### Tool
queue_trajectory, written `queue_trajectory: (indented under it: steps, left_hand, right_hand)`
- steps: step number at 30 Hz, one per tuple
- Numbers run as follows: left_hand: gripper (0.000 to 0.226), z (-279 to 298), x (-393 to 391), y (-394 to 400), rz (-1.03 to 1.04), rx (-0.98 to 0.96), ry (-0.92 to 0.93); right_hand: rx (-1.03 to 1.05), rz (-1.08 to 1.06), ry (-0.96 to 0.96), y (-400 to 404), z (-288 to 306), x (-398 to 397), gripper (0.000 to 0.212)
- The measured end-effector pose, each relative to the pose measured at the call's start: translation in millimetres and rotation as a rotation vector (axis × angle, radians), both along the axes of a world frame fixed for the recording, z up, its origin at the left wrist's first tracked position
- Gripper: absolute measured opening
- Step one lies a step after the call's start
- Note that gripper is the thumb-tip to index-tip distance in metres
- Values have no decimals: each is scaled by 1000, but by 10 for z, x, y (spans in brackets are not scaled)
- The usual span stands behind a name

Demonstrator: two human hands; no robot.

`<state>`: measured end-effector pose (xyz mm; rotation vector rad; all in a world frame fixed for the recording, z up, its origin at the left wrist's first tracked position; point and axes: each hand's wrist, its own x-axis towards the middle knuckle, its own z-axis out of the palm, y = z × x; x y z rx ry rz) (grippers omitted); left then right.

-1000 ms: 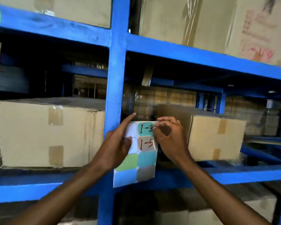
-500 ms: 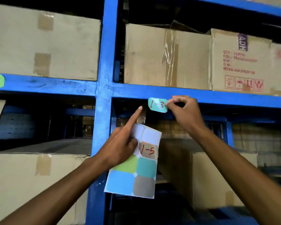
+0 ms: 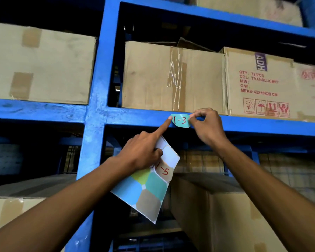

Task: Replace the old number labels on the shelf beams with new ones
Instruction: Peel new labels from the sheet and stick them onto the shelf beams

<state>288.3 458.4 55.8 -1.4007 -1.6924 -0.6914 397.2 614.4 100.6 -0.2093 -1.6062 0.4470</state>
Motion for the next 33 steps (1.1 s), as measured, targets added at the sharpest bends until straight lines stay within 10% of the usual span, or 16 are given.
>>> queue_trajectory:
  steps: [33]
  left_hand:
    - [89, 233, 93, 445, 349, -133, 166]
  right_hand:
    - [84, -78, 35, 308, 22, 31, 10]
